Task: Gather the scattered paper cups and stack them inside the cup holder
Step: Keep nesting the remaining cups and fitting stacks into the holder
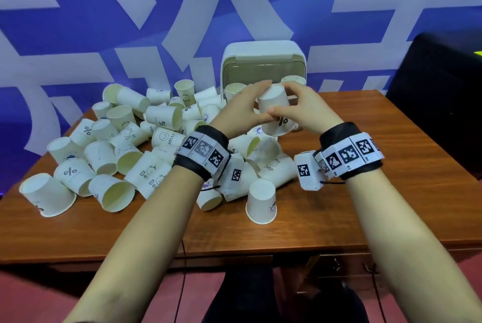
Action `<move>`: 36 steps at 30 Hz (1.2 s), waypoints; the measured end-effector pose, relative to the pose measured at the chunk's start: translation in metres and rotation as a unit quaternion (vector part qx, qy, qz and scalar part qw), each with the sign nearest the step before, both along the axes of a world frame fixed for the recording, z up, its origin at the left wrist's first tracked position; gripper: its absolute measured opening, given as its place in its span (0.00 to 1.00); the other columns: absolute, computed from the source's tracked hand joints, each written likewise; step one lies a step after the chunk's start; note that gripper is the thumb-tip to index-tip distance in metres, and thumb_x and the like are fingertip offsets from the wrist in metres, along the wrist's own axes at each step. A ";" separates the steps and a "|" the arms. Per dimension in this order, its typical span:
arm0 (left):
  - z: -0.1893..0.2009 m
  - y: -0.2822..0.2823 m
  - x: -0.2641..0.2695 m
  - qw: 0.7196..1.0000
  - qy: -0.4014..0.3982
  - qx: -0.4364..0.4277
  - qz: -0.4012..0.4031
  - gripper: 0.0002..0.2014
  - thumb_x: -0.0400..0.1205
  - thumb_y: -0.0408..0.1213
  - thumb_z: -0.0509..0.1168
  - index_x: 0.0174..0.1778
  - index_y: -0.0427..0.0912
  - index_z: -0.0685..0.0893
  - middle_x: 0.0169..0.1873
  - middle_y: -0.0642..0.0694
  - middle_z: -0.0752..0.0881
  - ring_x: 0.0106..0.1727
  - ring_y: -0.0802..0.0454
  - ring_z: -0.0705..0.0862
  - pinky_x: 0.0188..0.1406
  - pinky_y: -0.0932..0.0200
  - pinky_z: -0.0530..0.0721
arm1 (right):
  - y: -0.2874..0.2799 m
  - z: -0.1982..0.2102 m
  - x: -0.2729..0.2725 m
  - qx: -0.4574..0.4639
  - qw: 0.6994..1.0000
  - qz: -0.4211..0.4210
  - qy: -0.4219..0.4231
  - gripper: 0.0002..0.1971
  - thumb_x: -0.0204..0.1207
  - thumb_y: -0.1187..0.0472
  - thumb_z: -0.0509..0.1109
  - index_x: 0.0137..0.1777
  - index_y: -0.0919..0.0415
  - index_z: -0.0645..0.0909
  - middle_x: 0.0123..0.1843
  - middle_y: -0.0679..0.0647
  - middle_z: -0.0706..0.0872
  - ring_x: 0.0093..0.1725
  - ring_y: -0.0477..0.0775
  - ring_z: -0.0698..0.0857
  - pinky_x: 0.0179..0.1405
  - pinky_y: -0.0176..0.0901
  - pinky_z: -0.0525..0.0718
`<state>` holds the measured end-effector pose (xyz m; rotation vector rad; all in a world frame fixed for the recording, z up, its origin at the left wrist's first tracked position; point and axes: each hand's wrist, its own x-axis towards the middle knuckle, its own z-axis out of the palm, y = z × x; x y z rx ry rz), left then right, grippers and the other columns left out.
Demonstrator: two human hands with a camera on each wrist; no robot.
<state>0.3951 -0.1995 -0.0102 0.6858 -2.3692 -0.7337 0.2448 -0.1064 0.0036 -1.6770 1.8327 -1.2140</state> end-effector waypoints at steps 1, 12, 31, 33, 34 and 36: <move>0.002 -0.006 -0.001 1.000 -0.001 -0.005 -0.001 0.39 0.74 0.45 0.76 0.80 0.45 0.66 0.74 0.45 0.73 0.69 0.52 0.74 0.65 0.56 0.76 | -0.007 0.001 -0.001 0.000 1.000 0.001 0.005 0.29 0.71 0.56 0.77 0.71 0.57 0.74 0.62 0.50 0.82 0.58 0.47 0.81 0.47 0.26 0.77; 0.020 -0.076 0.001 0.996 0.058 0.057 0.038 0.33 0.71 0.54 0.75 0.70 0.52 0.73 0.64 0.52 0.78 0.63 0.56 0.77 0.63 0.53 0.80 | -0.081 0.017 -0.003 0.021 0.999 -0.004 0.027 0.26 0.80 0.47 0.66 0.72 0.64 0.74 0.68 0.50 0.78 0.67 0.49 0.76 0.67 0.41 0.71; -0.013 -0.172 -0.011 0.994 0.004 0.029 0.110 0.33 0.75 0.41 0.74 0.75 0.48 0.69 0.62 0.46 0.81 0.62 0.50 0.76 0.57 0.57 0.74 | -0.174 0.000 -0.010 -0.086 0.994 -0.061 -0.030 0.12 0.77 0.67 0.69 0.58 0.62 0.86 0.58 0.53 0.85 0.57 0.48 0.82 0.53 0.25 0.77; -0.018 -0.179 -0.013 0.993 -0.007 0.034 0.110 0.35 0.75 0.43 0.73 0.77 0.51 0.65 0.63 0.45 0.81 0.65 0.47 0.73 0.60 0.52 0.74 | -0.181 -0.007 -0.013 -0.089 0.994 -0.057 -0.014 0.11 0.76 0.68 0.69 0.57 0.63 0.86 0.63 0.53 0.81 0.60 0.47 0.79 0.57 0.22 0.75; -0.021 -0.181 -0.013 0.993 -0.011 0.042 0.109 0.37 0.75 0.43 0.73 0.78 0.52 0.63 0.62 0.45 0.81 0.66 0.46 0.74 0.61 0.52 0.74 | -0.184 -0.012 -0.015 -0.084 0.995 -0.052 -0.011 0.11 0.76 0.68 0.70 0.57 0.62 0.87 0.65 0.54 0.80 0.62 0.49 0.79 0.63 0.31 0.77; -0.025 -0.182 -0.014 0.994 -0.010 0.051 0.099 0.41 0.75 0.44 0.73 0.80 0.54 0.58 0.62 0.44 0.82 0.65 0.47 0.77 0.62 0.49 0.77 | -0.187 -0.019 -0.018 -0.076 0.996 -0.036 -0.012 0.11 0.75 0.69 0.70 0.56 0.60 0.88 0.68 0.55 0.79 0.67 0.51 0.78 0.70 0.47 0.77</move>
